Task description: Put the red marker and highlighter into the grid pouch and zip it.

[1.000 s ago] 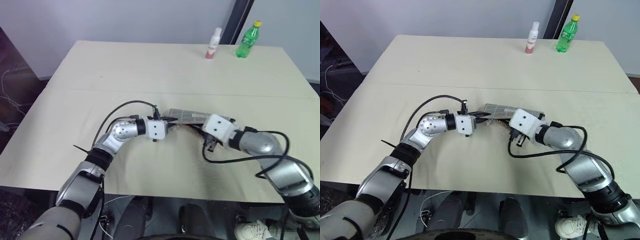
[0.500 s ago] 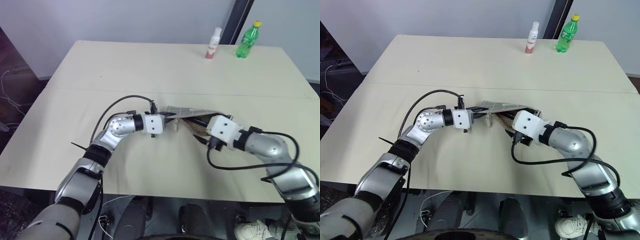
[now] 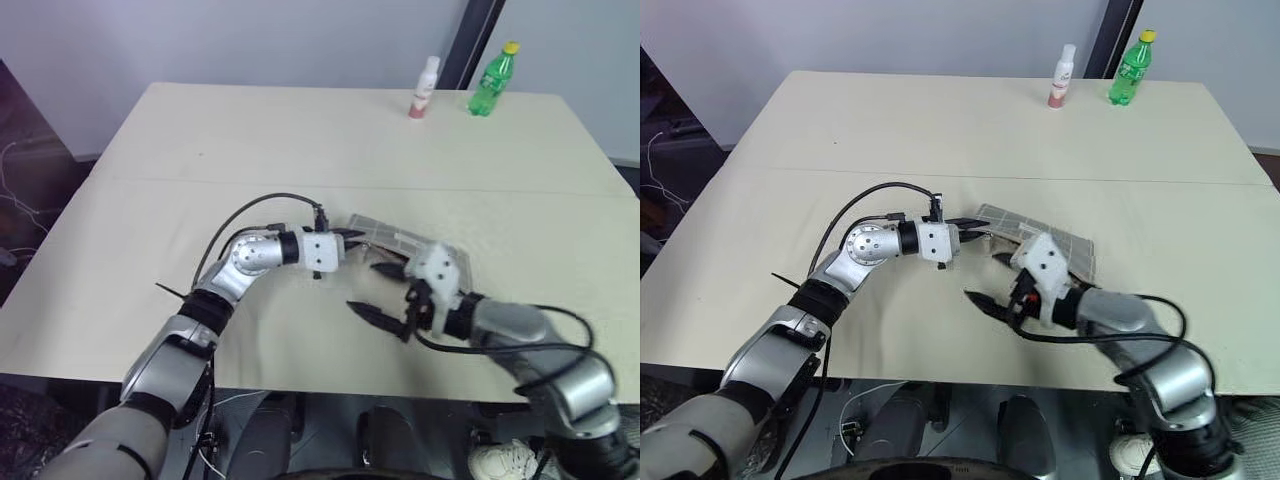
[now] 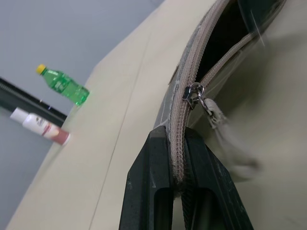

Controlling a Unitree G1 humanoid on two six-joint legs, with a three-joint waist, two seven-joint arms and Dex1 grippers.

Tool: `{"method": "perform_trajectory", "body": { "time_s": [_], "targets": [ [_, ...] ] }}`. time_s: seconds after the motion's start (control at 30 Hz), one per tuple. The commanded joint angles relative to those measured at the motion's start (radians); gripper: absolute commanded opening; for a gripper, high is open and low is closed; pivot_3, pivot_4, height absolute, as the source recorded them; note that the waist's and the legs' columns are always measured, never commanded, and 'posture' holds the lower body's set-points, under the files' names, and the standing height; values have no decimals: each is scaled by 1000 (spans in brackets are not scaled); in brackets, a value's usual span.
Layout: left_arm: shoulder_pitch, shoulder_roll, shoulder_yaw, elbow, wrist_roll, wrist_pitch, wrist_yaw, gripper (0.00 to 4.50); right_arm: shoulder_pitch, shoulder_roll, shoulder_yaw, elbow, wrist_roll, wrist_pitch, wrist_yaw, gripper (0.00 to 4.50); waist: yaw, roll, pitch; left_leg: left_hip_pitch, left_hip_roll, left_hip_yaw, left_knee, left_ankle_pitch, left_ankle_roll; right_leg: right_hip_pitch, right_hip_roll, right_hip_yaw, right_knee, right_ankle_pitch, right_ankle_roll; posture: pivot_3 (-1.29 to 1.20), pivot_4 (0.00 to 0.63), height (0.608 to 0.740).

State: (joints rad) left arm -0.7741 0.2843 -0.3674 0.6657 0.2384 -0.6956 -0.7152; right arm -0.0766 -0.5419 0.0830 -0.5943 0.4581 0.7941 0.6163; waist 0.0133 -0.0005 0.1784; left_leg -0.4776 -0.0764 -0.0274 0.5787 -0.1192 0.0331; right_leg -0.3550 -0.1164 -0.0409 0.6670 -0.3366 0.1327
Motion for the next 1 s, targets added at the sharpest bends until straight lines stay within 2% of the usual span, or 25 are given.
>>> {"method": "perform_trajectory", "body": {
  "time_s": [0.03,0.2,0.47,0.67,0.77,0.83,0.97,1.0],
  "targets": [
    [-38,15,-2,-15,24,-33,17,0,-25,68,5,82,-26,-12,-74,4235,0,0,0,0,0,0,0,0,0,0,0,0,0,0,0,0,150,740],
    [-47,26,1,-12,45,-43,39,0,-66,160,-44,178,-22,-25,-145,4235,0,0,0,0,0,0,0,0,0,0,2,0,0,0,0,0,150,740],
    [-29,31,-1,-26,53,-45,55,0,-118,320,-153,193,80,6,-244,4235,-1,0,0,0,0,0,0,0,0,-1,3,1,1,0,0,0,150,740],
    [-24,31,-5,-19,58,-49,62,0,-122,345,-132,181,116,27,-244,4235,-1,0,0,0,0,0,-1,0,0,-2,3,1,2,0,0,0,150,740],
    [-23,29,-5,-22,56,-48,62,0,-140,357,-126,213,104,21,-266,3457,-1,0,0,0,0,0,-1,0,0,-2,3,1,2,0,0,0,150,740],
    [-20,27,-4,-26,54,-46,62,0,-157,368,-129,229,100,17,-282,2491,-1,0,0,0,0,0,-1,0,0,-2,3,1,2,0,0,0,150,740],
    [-11,27,-6,-31,56,-46,65,0,-162,367,-129,245,87,13,-301,284,-1,0,0,0,0,1,-1,0,0,-3,3,2,2,0,0,0,150,740],
    [-8,27,-7,-33,57,-46,65,0,-159,365,-130,245,87,12,-302,32,-1,0,0,0,0,1,-1,0,0,-3,3,2,2,0,0,0,150,740]
  ]
}}
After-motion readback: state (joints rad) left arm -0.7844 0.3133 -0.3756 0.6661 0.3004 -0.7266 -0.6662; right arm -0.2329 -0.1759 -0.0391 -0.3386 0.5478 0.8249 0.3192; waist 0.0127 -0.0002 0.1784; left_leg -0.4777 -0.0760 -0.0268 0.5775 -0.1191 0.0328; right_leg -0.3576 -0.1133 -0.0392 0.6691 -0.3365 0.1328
